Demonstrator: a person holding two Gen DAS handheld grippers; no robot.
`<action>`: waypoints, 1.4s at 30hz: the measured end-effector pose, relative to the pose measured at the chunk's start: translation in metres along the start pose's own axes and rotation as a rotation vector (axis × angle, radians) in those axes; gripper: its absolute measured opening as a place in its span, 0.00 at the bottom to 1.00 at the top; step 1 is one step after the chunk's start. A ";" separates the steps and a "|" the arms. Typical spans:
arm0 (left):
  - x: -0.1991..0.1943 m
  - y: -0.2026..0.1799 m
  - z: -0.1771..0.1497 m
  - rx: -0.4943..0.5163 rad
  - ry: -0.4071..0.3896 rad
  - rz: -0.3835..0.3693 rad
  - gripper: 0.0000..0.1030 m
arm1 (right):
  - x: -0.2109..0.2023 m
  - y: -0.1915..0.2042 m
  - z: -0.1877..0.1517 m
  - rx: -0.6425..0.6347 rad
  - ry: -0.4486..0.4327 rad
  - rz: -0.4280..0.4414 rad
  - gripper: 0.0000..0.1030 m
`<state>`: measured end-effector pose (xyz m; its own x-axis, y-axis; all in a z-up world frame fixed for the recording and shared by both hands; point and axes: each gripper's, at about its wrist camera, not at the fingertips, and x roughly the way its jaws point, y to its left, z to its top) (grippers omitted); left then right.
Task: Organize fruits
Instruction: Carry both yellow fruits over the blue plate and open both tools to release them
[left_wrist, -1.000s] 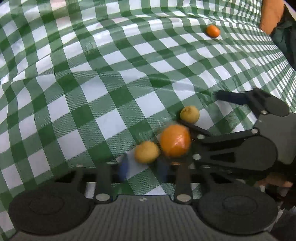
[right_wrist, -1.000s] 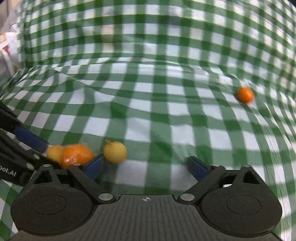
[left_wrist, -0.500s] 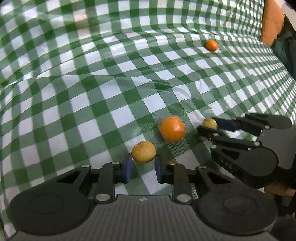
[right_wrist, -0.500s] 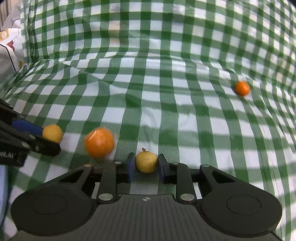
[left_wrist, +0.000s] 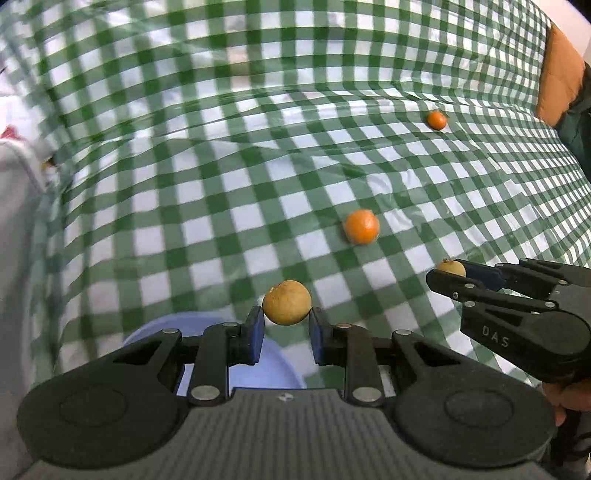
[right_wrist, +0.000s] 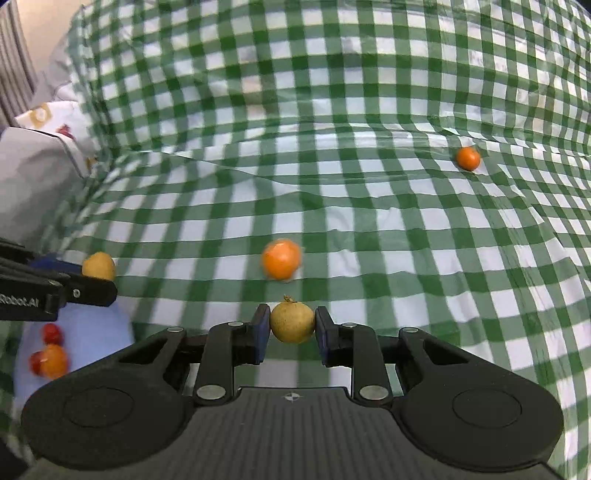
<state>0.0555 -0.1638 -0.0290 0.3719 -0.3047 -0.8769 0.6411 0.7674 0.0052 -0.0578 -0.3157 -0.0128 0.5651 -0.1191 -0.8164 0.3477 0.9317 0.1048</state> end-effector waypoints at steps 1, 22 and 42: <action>-0.007 0.002 -0.005 -0.011 0.001 0.008 0.28 | -0.006 0.005 -0.002 -0.001 -0.003 0.009 0.27; -0.099 0.059 -0.100 -0.163 -0.024 0.061 0.28 | -0.100 0.122 -0.041 -0.117 -0.010 0.141 0.27; -0.059 0.091 -0.097 -0.203 0.033 0.099 0.28 | -0.053 0.161 -0.045 -0.174 0.060 0.139 0.27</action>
<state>0.0269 -0.0210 -0.0233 0.4019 -0.2065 -0.8921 0.4533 0.8914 -0.0022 -0.0653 -0.1441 0.0221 0.5516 0.0299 -0.8336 0.1329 0.9834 0.1233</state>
